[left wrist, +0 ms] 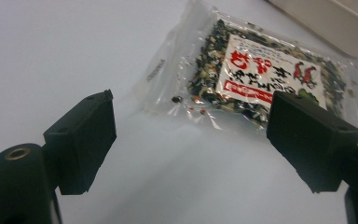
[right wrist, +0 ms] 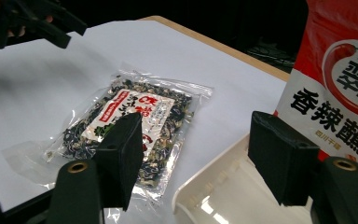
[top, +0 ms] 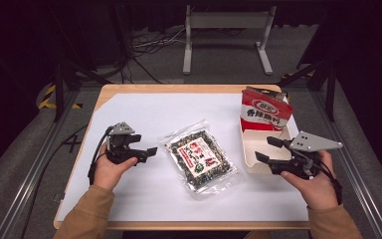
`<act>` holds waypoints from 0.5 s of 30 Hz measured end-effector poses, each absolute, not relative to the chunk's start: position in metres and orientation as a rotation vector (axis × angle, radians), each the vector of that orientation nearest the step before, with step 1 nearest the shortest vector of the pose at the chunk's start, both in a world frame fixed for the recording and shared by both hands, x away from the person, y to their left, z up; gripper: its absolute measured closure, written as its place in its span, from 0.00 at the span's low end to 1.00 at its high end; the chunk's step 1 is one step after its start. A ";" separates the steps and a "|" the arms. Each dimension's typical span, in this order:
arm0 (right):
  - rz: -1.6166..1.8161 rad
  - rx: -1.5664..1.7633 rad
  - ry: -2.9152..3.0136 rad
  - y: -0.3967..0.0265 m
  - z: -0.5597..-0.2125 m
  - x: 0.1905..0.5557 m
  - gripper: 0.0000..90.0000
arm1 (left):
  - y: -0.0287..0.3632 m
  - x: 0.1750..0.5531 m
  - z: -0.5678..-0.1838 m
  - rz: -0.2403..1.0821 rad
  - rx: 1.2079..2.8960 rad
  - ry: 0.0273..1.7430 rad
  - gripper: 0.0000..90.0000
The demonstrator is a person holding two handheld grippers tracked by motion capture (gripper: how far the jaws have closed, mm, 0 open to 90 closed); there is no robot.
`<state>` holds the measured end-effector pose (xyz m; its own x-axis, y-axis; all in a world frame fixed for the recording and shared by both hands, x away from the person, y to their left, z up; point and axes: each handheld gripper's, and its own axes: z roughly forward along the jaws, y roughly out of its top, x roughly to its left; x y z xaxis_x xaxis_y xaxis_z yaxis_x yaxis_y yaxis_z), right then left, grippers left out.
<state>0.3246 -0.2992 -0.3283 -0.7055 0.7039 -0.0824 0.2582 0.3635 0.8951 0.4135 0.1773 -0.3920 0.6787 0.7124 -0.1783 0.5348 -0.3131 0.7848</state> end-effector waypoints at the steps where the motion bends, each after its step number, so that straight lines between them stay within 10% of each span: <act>1: 1.304 0.826 2.174 -0.298 -0.328 0.324 0.40 | 0.176 0.416 -0.393 0.269 1.989 0.968 0.18; 15: 1.300 0.792 2.184 -0.292 -0.329 0.319 0.39 | 0.152 0.450 -0.405 0.247 1.985 1.039 0.36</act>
